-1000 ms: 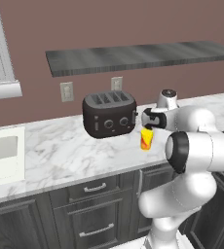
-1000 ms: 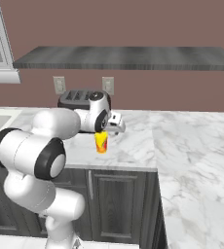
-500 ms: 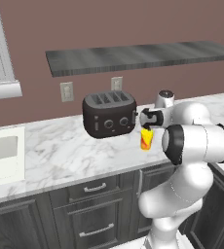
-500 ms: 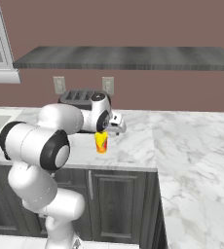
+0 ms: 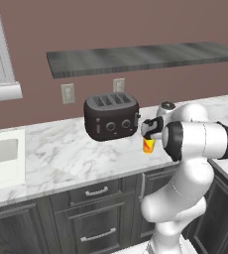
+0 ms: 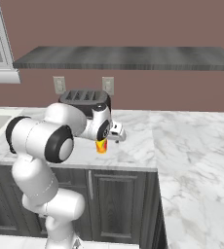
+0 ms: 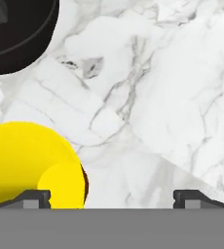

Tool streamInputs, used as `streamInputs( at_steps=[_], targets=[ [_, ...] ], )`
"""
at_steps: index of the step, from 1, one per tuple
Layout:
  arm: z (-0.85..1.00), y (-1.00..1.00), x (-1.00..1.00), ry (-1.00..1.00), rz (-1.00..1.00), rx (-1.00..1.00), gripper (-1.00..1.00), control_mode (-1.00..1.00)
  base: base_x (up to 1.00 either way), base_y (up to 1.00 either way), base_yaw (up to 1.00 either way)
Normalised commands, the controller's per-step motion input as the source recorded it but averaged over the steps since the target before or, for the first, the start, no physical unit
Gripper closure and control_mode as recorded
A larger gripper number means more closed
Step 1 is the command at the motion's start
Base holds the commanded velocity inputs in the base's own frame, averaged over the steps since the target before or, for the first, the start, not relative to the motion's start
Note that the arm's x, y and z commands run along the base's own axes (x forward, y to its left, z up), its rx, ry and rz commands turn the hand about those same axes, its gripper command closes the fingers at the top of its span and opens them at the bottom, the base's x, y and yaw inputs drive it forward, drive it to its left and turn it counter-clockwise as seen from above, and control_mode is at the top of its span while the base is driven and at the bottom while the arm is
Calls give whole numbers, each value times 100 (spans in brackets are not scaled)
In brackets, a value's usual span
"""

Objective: Place the pitcher and cup on the dining counter for serving.

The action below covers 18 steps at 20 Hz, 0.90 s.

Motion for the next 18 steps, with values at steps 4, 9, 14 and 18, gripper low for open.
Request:
streamInputs(
  at_steps=[4, 9, 14, 18],
  targets=[
    [-46, 0, 0, 0, 0, 1, -100, -100, 0, 0, 0],
    [-43, 0, -10, 0, 0, 6, 100, -100, 0, 0, 0],
    [-2, 0, 0, 0, 0, 3, 100, -100, 0, 0, 0],
    [0, 0, -1, -2, 0, 0, 100, -100, 0, 0, 0]
  ],
)
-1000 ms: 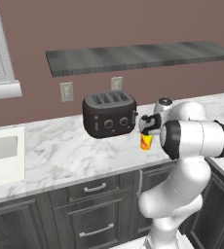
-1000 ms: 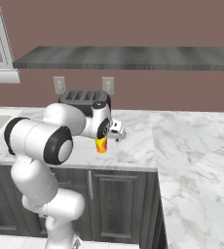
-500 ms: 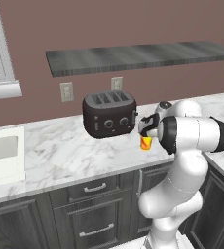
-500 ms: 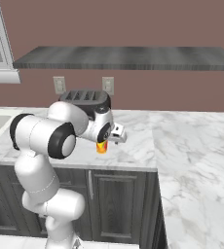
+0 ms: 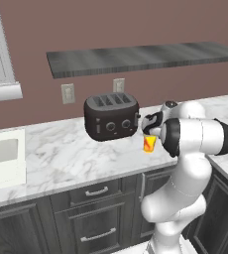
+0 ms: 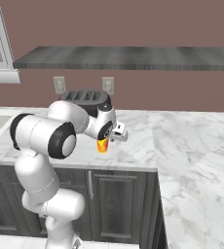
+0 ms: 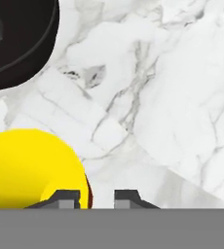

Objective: Place the pitcher and cup on the dining counter for serving.

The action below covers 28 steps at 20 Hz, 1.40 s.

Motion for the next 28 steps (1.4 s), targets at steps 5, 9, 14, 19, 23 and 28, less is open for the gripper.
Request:
streamInputs(
  at_steps=[5, 9, 14, 19, 23, 28],
  targets=[
    [18, 0, -15, -12, 0, 0, 100, -100, 0, 0, 0],
    [58, 12, -40, -19, -1, 0, 100, -100, 0, 0, 0],
    [83, 20, -58, -25, -7, 0, 100, -100, 0, 0, 0],
    [83, 42, -61, -26, -16, 0, 100, -100, 0, 0, 0],
    [71, 40, -81, -29, -22, 0, 100, -100, 0, 0, 0],
    [33, 56, -81, -18, -38, 2, 100, -100, 0, 0, 0]
  ],
)
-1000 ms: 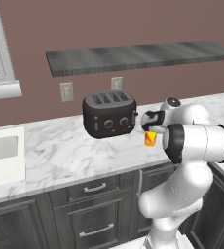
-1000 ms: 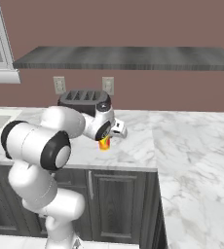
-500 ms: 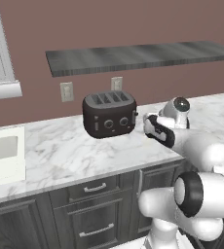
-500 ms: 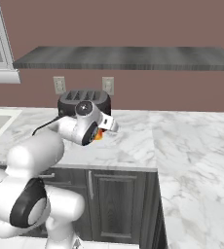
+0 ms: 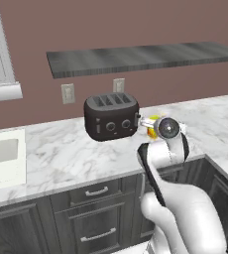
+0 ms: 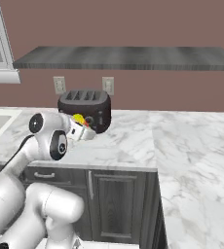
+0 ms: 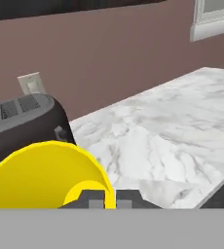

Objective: Place the pitcher and cup on the dining counter for serving.

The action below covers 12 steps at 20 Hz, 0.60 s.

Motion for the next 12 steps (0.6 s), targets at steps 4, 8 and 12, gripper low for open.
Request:
streamInputs(
  at_steps=[4, 8, 12],
  targets=[
    [0, 0, 0, 0, 0, 0, 100, 100, -93, 13, -66],
    [0, 0, 0, 0, 0, 0, 100, 100, -92, 0, -72],
    [0, 0, 0, 0, 0, 0, 100, 100, -91, 0, -69]
  ],
)
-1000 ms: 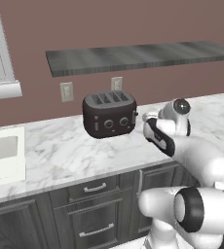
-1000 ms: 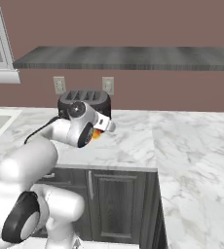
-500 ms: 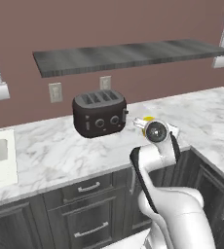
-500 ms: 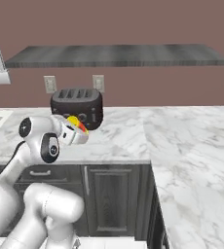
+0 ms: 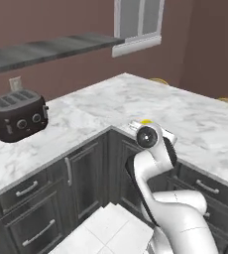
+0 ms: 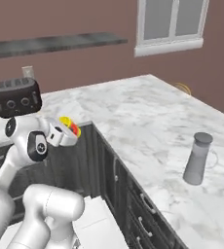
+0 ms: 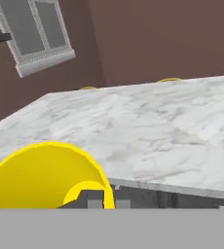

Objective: Place the pitcher and cup on the dining counter for serving.

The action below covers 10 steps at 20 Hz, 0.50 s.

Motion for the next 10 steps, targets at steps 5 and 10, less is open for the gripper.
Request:
streamInputs(
  at_steps=[5, 10],
  targets=[
    [0, 0, 0, 0, 0, 0, 100, 100, -80, 0, -62],
    [0, 0, 0, 0, 0, 0, 100, 100, -30, 21, -37]
  ],
)
